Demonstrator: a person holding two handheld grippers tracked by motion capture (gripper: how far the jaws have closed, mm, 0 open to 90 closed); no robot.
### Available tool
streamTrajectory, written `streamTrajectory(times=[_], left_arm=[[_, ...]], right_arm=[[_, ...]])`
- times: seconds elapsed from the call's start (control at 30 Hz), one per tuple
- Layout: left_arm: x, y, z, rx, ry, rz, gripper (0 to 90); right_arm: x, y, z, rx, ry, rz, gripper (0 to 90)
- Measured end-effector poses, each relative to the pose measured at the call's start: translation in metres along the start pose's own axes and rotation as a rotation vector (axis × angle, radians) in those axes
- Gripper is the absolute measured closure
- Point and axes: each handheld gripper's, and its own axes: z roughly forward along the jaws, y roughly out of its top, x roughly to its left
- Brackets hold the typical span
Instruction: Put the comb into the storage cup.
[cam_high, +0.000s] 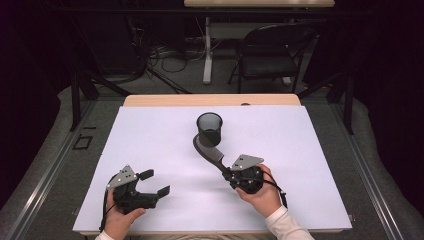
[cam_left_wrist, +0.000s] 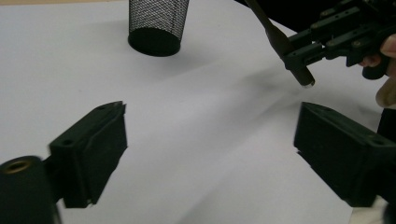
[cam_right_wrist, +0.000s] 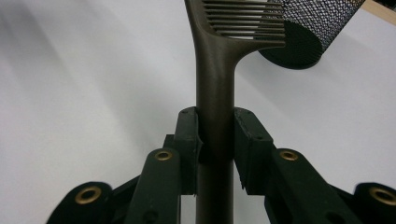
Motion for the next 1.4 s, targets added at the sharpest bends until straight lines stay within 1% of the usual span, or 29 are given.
streamTrajectory(times=[0.13, 0.33, 0.47, 0.63, 0.73, 0.9, 0.97, 1.07, 1.1, 1.17, 1.33, 1.4], left_arm=[[0.003, 0.003, -0.001, -0.007, 0.022, -0.005, 13.7], [0.003, 0.014, 0.001, -0.021, 0.028, -0.011, 14.6], [0.001, 0.022, 0.004, 0.003, 0.032, -0.014, 14.7], [-0.001, 0.034, 0.008, 0.018, 0.036, -0.012, 14.9], [-0.002, 0.044, 0.008, 0.026, 0.037, -0.009, 15.2], [-0.001, 0.058, 0.008, 0.006, 0.034, -0.014, 15.8], [-0.002, 0.063, 0.008, -0.005, 0.035, -0.011, 15.9], [-0.004, 0.068, 0.011, -0.01, 0.027, -0.012, 18.1], [-0.005, 0.07, 0.013, -0.011, 0.024, -0.011, 20.2], [-0.007, 0.073, 0.016, -0.013, 0.017, -0.009, 21.3], [-0.012, 0.078, 0.026, -0.009, 0.003, -0.014, 27.6], [-0.014, 0.08, 0.03, -0.006, 0.001, -0.009, 29.6]], right_arm=[[0.003, -0.002, 0.001, -0.025, -0.015, 0.005, 73.0], [0.008, -0.003, 0.002, -0.055, -0.031, 0.006, 73.0], [0.009, -0.003, 0.001, -0.068, -0.039, 0.008, 73.0], [0.009, -0.003, 0.0, -0.073, -0.048, 0.022, 73.0], [0.009, -0.003, 0.0, -0.076, -0.055, 0.027, 73.0], [0.009, -0.003, -0.002, -0.093, -0.065, 0.03, 73.0], [0.009, -0.003, -0.003, -0.096, -0.067, 0.032, 73.0], [0.008, -0.003, -0.005, -0.11, -0.073, 0.034, 73.0], [0.008, -0.003, -0.005, -0.12, -0.077, 0.034, 73.0], [0.008, -0.003, -0.006, -0.123, -0.081, 0.035, 73.0], [0.008, -0.003, -0.008, -0.141, -0.087, 0.039, 73.0], [0.008, -0.003, -0.009, -0.146, -0.091, 0.039, 73.0]])
